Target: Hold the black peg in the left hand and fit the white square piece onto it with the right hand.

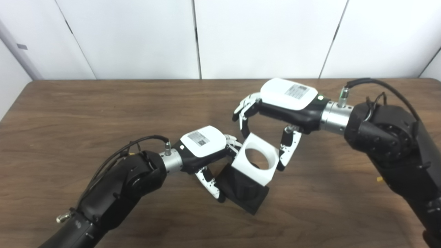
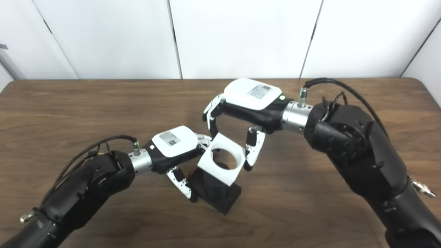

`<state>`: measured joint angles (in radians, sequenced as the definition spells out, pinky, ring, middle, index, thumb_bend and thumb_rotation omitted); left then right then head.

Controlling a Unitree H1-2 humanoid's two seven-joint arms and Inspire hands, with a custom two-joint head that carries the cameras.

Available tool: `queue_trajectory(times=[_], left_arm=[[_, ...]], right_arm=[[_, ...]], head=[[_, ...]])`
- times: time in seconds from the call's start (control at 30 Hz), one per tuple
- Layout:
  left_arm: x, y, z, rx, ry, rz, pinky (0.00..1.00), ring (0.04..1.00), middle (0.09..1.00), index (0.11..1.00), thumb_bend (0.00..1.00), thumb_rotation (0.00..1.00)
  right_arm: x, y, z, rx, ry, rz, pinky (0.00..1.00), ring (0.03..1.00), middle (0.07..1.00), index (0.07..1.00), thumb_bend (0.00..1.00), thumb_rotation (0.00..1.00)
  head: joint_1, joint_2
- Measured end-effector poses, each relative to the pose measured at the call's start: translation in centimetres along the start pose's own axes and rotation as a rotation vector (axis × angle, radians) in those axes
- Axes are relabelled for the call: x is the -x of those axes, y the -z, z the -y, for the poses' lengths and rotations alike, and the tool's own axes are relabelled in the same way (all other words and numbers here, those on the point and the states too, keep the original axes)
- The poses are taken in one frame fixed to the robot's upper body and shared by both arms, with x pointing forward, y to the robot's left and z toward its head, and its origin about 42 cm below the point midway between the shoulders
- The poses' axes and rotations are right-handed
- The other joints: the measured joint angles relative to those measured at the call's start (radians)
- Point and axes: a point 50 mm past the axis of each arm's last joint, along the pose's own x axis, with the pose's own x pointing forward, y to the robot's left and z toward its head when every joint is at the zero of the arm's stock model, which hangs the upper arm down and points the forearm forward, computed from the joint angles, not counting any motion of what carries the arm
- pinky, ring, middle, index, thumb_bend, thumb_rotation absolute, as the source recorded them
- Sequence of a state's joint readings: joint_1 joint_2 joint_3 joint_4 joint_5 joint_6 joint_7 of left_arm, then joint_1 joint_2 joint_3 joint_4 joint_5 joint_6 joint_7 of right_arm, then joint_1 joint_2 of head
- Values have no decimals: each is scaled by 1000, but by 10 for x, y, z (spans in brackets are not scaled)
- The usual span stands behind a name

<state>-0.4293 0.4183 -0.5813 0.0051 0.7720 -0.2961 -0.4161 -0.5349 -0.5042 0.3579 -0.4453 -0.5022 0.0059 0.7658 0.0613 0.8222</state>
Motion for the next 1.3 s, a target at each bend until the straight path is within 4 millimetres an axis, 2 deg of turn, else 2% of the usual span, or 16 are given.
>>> queue_trajectory(times=[0.87, 1.3], left_arm=[[-1, -2, -1, -3, -3, -1, 753, 878, 853, 489, 522, 76], [-1, -4, -1, -10, -3, 1, 722, 873, 852, 489, 521, 77]], right_arm=[[-1, -3, -12, -21, -25, 17, 664, 798, 756, 479, 520, 136], [-2, 1, -15, -33, -45, 5, 682, 807, 761, 481, 519, 136]], head=[[6, 11], [11, 15]])
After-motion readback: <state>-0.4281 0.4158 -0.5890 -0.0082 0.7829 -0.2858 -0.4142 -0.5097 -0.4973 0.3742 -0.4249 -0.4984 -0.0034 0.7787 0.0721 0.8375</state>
